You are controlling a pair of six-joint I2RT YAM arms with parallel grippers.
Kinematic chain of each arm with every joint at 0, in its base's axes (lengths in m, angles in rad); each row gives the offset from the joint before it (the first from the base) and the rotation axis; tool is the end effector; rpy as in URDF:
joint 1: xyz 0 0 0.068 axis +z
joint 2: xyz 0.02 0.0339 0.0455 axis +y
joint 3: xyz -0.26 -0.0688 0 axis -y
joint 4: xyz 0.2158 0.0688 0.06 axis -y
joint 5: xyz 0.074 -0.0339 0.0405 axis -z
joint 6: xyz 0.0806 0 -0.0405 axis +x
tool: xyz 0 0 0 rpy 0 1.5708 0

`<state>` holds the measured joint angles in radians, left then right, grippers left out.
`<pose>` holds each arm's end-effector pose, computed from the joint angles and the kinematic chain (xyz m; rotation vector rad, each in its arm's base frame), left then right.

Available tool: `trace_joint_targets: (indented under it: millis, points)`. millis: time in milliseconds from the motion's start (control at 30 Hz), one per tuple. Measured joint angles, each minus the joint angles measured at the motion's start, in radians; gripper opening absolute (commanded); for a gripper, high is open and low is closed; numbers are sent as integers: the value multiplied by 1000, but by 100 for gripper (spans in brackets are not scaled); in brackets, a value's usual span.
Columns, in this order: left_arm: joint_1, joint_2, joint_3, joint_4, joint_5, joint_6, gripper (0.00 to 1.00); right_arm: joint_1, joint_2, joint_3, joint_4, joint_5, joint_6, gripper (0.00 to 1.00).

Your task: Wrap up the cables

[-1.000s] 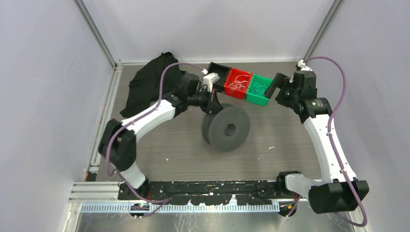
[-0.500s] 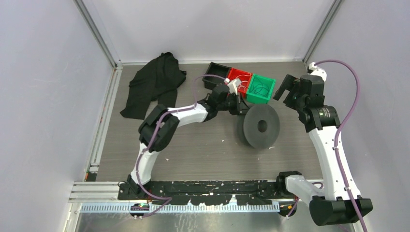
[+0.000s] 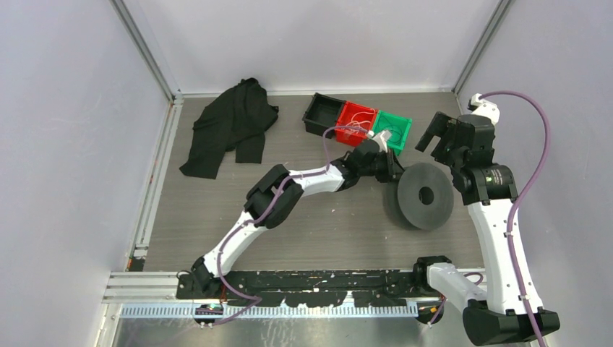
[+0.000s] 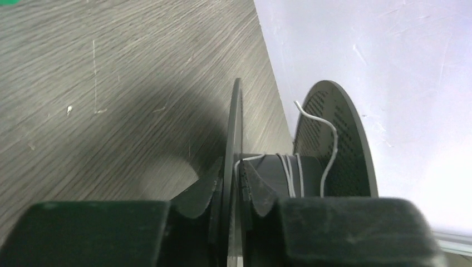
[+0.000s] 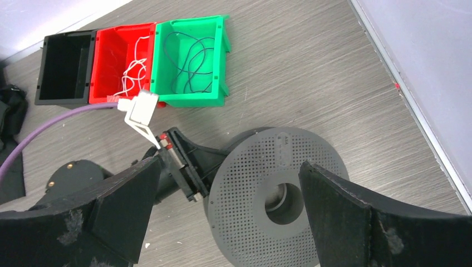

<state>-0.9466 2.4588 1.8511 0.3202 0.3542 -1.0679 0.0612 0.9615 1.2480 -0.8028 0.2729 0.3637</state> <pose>0.3143 -0.4842 0.1612 0.1610 2.2237 -1.6069 0.1941 -0.0099 0.3704 0.4731 2.0114 -0.0236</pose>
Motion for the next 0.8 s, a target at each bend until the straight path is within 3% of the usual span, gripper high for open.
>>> trace_joint_targets:
  millis: [133,333,500,800]
  points:
    - [-16,45,75,-47,-5,1,38,0,0,4,-11,5,-5,100]
    - [-21,45,75,-121,-23,29,51,0,0,5,-28,19,-11,100]
    - [-18,45,75,-184,-39,82,59,0,0,5,-35,26,-11,99]
    - [-15,-12,39,-279,-76,187,61,0,2,5,-37,26,-10,100]
